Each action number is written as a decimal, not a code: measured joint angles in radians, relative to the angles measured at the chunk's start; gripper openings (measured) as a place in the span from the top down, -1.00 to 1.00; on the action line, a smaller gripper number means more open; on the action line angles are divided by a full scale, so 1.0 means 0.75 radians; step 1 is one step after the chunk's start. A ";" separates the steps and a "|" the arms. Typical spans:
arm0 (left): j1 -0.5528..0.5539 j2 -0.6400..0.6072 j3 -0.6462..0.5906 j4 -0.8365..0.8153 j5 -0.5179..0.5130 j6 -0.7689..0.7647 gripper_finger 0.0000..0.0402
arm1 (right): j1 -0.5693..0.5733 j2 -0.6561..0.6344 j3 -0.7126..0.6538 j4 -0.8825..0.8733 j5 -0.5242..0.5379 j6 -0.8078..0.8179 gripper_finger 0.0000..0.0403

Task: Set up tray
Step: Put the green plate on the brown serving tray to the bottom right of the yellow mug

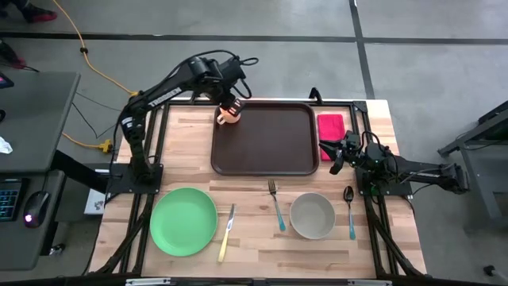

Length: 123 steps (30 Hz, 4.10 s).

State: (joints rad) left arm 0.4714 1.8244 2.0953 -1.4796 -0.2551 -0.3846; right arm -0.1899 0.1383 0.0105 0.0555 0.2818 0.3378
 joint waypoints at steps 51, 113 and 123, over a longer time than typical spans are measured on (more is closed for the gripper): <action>-0.764 -0.379 -0.196 -0.120 -0.221 -0.809 0.24 | 0.000 0.000 0.000 0.000 -0.040 0.002 0.72; -0.769 -1.056 -1.682 0.366 0.287 -0.812 0.24 | 0.000 0.000 0.001 -0.012 -0.073 -0.248 0.72; -0.769 -0.963 -1.682 0.379 0.402 -0.595 0.24 | 0.000 0.000 0.001 -0.011 -0.069 -0.253 0.72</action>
State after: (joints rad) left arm -0.1051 1.1019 0.8337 -1.1954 0.0467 -0.8310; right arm -0.1898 0.1383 0.0113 0.0471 0.2302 0.1482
